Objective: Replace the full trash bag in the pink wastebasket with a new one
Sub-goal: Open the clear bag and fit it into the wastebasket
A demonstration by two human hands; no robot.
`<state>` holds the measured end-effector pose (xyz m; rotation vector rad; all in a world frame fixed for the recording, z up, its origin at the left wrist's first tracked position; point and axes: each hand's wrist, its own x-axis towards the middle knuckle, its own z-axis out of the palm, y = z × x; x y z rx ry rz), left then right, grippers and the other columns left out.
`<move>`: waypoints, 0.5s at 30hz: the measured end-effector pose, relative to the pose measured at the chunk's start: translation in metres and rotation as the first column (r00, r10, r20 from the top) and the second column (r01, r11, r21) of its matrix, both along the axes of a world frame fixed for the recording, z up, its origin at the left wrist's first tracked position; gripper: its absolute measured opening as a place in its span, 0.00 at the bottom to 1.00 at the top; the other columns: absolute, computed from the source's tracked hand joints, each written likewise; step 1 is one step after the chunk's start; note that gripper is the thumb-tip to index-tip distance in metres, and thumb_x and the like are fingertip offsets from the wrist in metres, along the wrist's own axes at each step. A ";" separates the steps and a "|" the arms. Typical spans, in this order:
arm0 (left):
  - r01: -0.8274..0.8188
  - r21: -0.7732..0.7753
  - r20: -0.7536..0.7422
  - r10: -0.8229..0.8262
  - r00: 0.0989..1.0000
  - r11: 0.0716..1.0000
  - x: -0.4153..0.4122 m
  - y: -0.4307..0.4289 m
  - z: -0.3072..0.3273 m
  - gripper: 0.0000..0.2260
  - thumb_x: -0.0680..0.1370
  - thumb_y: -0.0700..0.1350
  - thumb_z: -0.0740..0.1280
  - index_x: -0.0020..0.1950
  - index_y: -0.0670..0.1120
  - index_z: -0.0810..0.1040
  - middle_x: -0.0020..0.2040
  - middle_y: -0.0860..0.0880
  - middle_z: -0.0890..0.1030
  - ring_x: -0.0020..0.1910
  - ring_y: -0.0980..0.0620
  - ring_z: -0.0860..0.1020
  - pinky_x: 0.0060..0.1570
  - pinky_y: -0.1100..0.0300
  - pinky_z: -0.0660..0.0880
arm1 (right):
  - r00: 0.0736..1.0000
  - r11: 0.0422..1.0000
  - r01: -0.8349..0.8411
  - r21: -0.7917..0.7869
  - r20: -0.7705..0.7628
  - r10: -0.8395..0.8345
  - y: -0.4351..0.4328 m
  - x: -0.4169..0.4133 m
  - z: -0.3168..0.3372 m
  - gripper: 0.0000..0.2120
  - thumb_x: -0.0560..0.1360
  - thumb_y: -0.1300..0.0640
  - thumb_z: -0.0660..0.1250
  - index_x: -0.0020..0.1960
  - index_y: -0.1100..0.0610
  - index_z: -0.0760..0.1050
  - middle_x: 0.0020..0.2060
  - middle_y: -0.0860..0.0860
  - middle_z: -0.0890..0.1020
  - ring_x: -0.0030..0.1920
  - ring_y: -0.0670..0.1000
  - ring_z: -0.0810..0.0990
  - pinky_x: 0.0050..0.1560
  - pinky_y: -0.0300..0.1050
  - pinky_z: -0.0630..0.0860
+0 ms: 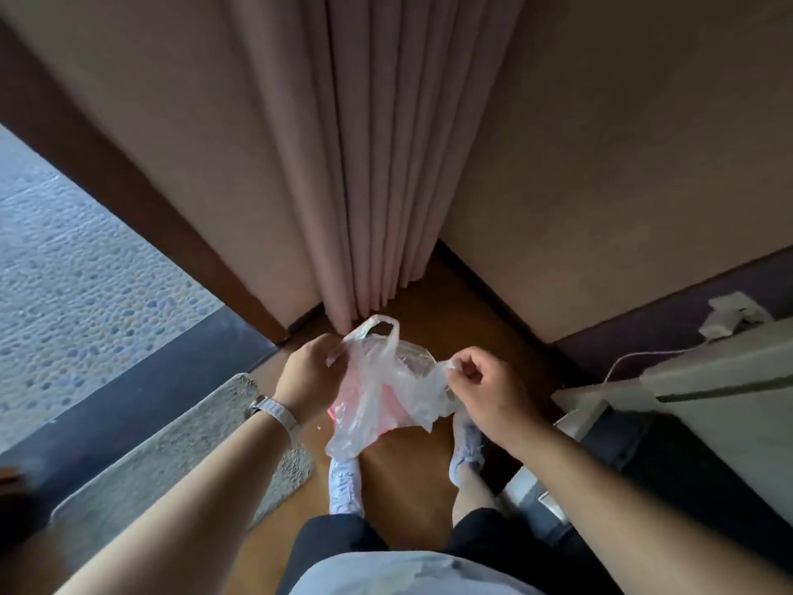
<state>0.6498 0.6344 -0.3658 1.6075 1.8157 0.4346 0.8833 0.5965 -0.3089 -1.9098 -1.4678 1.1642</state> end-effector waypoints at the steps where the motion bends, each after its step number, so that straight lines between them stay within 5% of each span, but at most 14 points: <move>1: -0.054 -0.020 -0.011 0.053 0.999 0.998 0.002 0.001 -0.010 0.06 0.77 0.42 0.66 0.40 0.42 0.75 0.33 0.49 0.76 0.35 0.43 0.75 0.34 0.58 0.63 | 0.999 0.999 -0.036 -0.009 -0.034 0.036 0.008 0.002 -0.013 0.03 0.75 0.64 0.66 0.44 0.64 0.76 0.36 0.56 0.79 0.31 0.41 0.71 0.33 0.30 0.69; 6: -0.421 -0.108 -0.008 0.422 0.906 0.901 0.014 -0.002 -0.066 0.12 0.78 0.44 0.65 0.35 0.42 0.71 0.28 0.49 0.72 0.30 0.47 0.71 0.29 0.57 0.64 | 0.971 0.980 -0.192 -0.060 -0.158 0.180 0.045 0.015 -0.100 0.04 0.74 0.66 0.67 0.41 0.61 0.75 0.32 0.46 0.75 0.33 0.42 0.71 0.37 0.35 0.70; 9: -0.586 -0.183 0.116 0.610 0.784 0.789 0.023 -0.004 -0.105 0.12 0.76 0.41 0.66 0.36 0.37 0.71 0.28 0.46 0.71 0.23 0.56 0.68 0.27 0.62 0.67 | 0.951 0.964 -0.246 -0.100 -0.220 0.219 0.062 0.015 -0.148 0.04 0.75 0.65 0.65 0.41 0.60 0.75 0.33 0.48 0.75 0.35 0.43 0.72 0.38 0.36 0.72; 12: -0.706 -0.248 0.270 0.747 0.607 0.663 0.028 -0.003 -0.150 0.12 0.75 0.38 0.68 0.37 0.34 0.68 0.31 0.44 0.70 0.28 0.53 0.69 0.32 0.55 0.72 | 0.943 0.960 -0.254 -0.116 -0.251 0.219 0.074 0.014 -0.191 0.03 0.76 0.62 0.66 0.43 0.58 0.76 0.36 0.52 0.79 0.38 0.50 0.76 0.44 0.46 0.76; 15: -0.754 -0.258 0.391 0.779 0.490 0.604 0.033 0.004 -0.192 0.09 0.75 0.37 0.69 0.39 0.35 0.72 0.34 0.44 0.73 0.33 0.51 0.73 0.33 0.60 0.75 | 0.944 0.968 -0.231 -0.099 -0.264 0.198 0.081 0.011 -0.234 0.04 0.75 0.60 0.66 0.42 0.55 0.75 0.37 0.54 0.80 0.40 0.52 0.77 0.46 0.53 0.77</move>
